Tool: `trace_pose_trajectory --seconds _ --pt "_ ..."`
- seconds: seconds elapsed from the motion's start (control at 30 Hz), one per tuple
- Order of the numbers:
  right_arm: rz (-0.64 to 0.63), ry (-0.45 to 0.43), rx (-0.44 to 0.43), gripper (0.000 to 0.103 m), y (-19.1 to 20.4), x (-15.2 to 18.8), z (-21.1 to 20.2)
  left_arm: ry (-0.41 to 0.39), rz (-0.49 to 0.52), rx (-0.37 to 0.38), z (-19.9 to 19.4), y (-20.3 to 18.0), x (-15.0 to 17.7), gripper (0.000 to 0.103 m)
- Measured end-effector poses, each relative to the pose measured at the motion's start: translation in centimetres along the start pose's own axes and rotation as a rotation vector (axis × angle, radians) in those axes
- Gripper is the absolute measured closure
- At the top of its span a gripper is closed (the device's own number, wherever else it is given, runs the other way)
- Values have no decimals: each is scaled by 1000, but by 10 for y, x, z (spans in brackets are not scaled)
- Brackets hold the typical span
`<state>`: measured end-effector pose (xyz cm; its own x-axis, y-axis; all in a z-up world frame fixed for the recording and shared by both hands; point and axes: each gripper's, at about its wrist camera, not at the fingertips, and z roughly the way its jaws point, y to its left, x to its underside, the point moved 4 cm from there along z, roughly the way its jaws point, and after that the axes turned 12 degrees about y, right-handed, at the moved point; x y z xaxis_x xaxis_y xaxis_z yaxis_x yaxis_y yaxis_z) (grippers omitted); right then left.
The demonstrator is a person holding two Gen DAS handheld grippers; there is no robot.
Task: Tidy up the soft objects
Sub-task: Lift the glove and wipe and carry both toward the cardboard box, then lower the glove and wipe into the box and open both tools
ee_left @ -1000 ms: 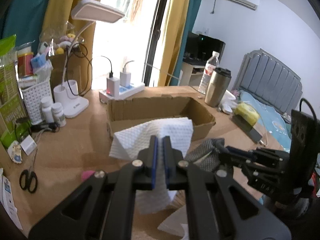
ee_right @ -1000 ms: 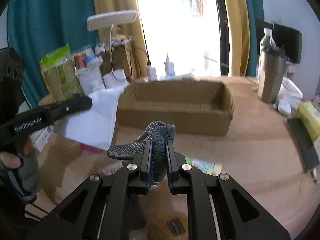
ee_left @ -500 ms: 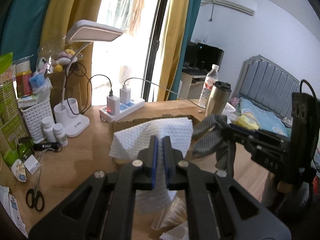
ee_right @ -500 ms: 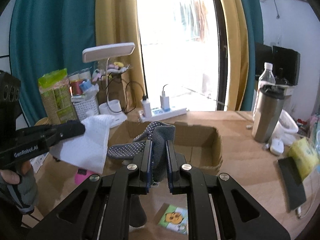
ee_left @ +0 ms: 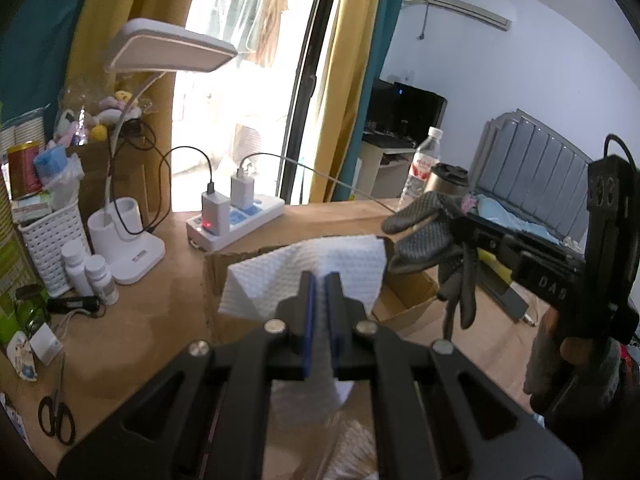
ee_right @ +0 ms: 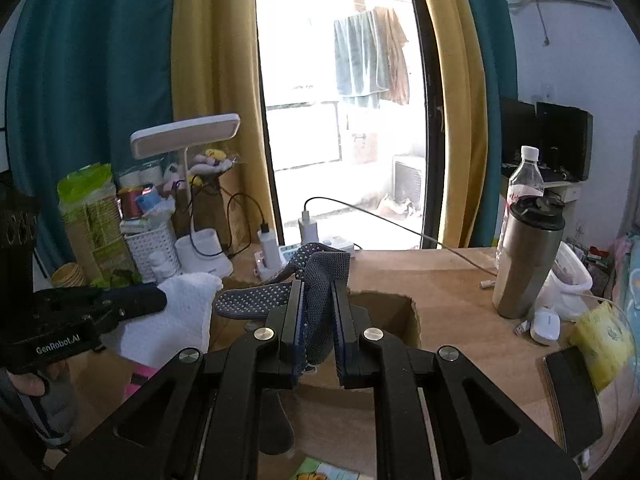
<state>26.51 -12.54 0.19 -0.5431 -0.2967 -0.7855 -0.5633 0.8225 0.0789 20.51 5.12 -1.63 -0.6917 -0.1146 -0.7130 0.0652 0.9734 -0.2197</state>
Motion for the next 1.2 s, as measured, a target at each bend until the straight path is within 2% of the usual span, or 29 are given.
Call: trace_pose_trajectory --seconds 0.5,0.63,1.2 --pt "24 -22 12 89 -35 -19 28 33 16 16 47 -8 -27 97" --pt "20 21 11 89 -40 -17 48 43 16 33 61 -11 -31 97" --pt "33 187 -2 89 -43 17 102 213 -34 98 128 -12 -15 96"
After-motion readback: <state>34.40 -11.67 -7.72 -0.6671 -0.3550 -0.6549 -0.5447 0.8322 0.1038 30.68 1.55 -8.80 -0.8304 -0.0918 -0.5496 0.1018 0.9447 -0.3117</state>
